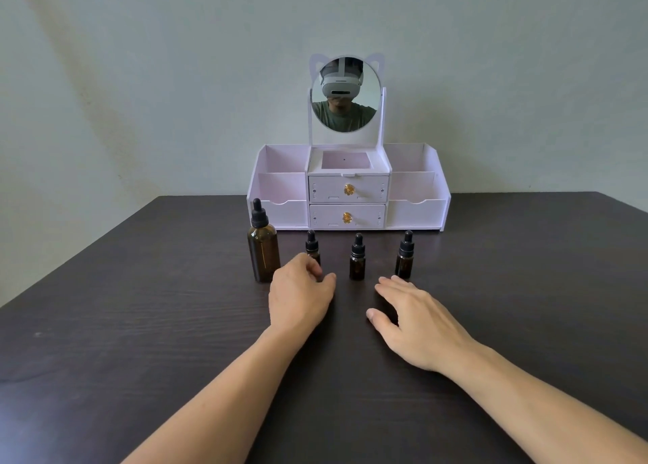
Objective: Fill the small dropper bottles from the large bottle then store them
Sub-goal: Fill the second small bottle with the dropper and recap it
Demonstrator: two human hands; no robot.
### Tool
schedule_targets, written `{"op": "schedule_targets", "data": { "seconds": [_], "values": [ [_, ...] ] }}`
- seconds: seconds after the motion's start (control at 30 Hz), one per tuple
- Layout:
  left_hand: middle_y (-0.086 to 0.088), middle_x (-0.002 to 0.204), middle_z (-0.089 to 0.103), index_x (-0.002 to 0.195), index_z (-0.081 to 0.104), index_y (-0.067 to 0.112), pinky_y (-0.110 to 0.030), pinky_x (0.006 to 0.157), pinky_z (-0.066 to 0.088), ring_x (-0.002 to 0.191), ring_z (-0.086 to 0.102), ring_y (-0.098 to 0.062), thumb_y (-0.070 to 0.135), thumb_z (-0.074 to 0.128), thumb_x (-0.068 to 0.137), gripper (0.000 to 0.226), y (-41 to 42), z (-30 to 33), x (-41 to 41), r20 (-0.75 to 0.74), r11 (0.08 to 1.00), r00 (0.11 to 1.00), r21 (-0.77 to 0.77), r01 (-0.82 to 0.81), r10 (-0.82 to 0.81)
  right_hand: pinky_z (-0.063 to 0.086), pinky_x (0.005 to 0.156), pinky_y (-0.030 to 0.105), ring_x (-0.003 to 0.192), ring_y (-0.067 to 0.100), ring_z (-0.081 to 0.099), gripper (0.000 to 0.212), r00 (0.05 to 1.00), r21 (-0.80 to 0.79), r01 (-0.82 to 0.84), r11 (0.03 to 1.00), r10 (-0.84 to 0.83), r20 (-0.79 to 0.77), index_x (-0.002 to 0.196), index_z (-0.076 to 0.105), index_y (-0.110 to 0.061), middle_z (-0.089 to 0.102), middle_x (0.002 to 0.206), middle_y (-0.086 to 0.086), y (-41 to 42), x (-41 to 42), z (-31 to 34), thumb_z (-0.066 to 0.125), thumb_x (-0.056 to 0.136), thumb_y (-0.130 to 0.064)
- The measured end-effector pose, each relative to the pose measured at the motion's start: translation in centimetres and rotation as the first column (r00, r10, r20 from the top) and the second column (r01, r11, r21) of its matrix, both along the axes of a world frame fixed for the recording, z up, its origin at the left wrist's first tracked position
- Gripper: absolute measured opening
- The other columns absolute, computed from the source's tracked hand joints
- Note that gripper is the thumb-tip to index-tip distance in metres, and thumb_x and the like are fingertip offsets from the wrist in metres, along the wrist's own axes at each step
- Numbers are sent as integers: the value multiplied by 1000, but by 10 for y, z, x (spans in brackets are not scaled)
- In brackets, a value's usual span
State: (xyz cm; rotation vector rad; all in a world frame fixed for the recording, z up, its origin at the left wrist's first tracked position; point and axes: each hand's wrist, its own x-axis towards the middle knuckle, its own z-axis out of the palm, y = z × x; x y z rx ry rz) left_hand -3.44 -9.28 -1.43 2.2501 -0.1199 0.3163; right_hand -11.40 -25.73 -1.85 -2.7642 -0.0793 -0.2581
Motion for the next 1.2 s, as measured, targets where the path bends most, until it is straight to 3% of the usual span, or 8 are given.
{"op": "schedule_targets", "data": {
  "seconds": [0.07,0.17,0.3,0.6,0.7,0.9,1.07,1.2],
  "values": [
    [8,80,63,101,67,19,-24,74,51,78,61,-8,31,73,83,23,-9,1,2,10,994,996,-55,94,-94,9,119,25,148,13,15,61,1000,-12,20,1000,-20,-5,148,31,-12,25,158,0,1,1,-1,42,98,-45],
    [10,100,67,123,63,18,-20,89,43,101,61,-8,32,72,84,43,-24,3,6,18,983,986,-80,164,-163,9,121,27,148,13,14,61,999,-33,32,999,-32,-9,149,28,-11,24,159,1,0,1,-2,40,98,-44],
    [6,122,67,126,63,21,-24,94,40,118,57,-11,32,74,83,46,-40,3,13,-20,975,978,-94,203,-206,8,121,26,148,13,14,59,999,-39,32,999,-32,1,150,27,-11,24,159,1,-1,1,-2,38,99,-41],
    [6,118,69,121,67,21,-22,89,46,107,62,-8,31,76,81,42,-21,-1,8,-10,977,979,-68,203,-204,7,120,25,148,12,14,55,1000,-62,-9,998,9,6,149,29,-12,23,159,1,-3,-1,-2,35,101,-38],
    [6,117,69,121,67,21,-30,90,54,101,65,-8,35,78,78,47,1,-1,3,-23,983,984,-64,172,-174,9,119,22,147,9,16,50,998,-68,-58,996,59,20,147,33,-15,28,157,-2,-1,-3,-1,35,101,-33],
    [10,105,70,117,69,23,-43,73,60,82,69,-14,37,81,74,46,50,2,-8,-61,991,992,-87,106,-111,21,114,18,141,6,31,41,987,-137,-158,978,162,18,140,46,-20,42,149,-7,13,0,8,39,100,-26],
    [9,110,72,116,71,25,-37,89,56,96,66,-8,41,80,73,48,75,0,-6,-62,995,995,-68,73,-77,39,107,27,127,11,50,38,972,-44,-220,975,223,73,133,55,-21,57,135,-7,52,13,32,50,96,-28],
    [16,95,74,108,74,31,-38,86,56,90,67,-3,45,80,70,41,89,-2,-2,-75,994,994,-73,76,-82,50,90,29,94,9,61,30,968,104,-211,972,192,164,121,63,-23,69,105,-6,82,35,50,58,92,-26]
  ]
}}
